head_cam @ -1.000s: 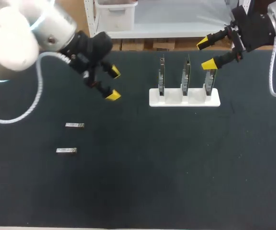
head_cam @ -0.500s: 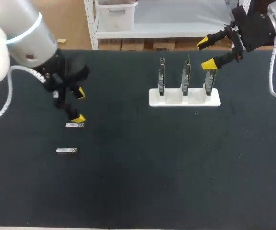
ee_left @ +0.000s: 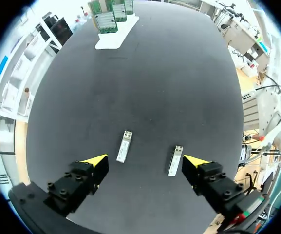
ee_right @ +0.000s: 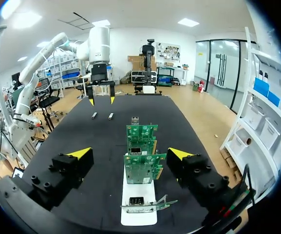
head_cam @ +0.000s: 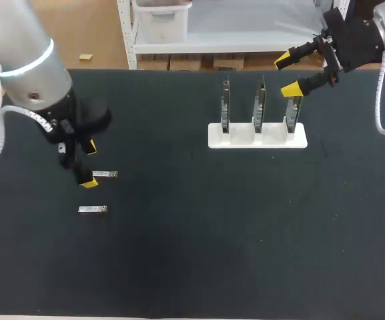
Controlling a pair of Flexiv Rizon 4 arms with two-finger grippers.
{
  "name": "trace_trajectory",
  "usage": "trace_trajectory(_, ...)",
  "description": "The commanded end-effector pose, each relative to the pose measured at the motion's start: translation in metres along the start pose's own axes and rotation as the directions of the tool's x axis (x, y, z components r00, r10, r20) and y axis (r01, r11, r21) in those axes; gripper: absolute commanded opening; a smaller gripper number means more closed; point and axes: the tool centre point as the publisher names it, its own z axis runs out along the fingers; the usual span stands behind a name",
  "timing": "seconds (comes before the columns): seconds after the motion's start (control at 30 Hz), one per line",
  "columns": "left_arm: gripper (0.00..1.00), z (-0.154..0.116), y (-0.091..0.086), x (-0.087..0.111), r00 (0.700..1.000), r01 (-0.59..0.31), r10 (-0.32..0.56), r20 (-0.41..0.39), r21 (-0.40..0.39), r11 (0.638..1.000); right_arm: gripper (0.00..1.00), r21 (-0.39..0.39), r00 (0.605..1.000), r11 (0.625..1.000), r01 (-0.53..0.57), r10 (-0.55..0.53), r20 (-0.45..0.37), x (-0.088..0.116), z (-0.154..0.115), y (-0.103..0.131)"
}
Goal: Pick up the optical module with the left hand, and insert it into the network port with the right hand.
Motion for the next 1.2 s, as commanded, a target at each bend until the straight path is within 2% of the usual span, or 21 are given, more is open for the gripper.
trace_trajectory(0.03,1.00,0.011,0.003,-0.005,1.000,-0.011,0.011,-0.024,0.011,1.000,1.00,0.006,1.000,1.000,0.001,-0.001,-0.001,0.000,0.000,0.003)
trace_trajectory(0.4,1.00,0.032,0.010,0.003,0.999,-0.014,0.016,-0.052,0.041,0.999,1.00,0.006,1.000,1.000,0.001,-0.001,-0.001,0.000,0.000,0.003)
trace_trajectory(1.2,1.00,0.043,0.025,0.007,0.995,-0.048,0.049,-0.090,0.020,0.999,1.00,0.006,1.000,1.000,0.001,-0.001,-0.001,0.000,0.000,0.003)
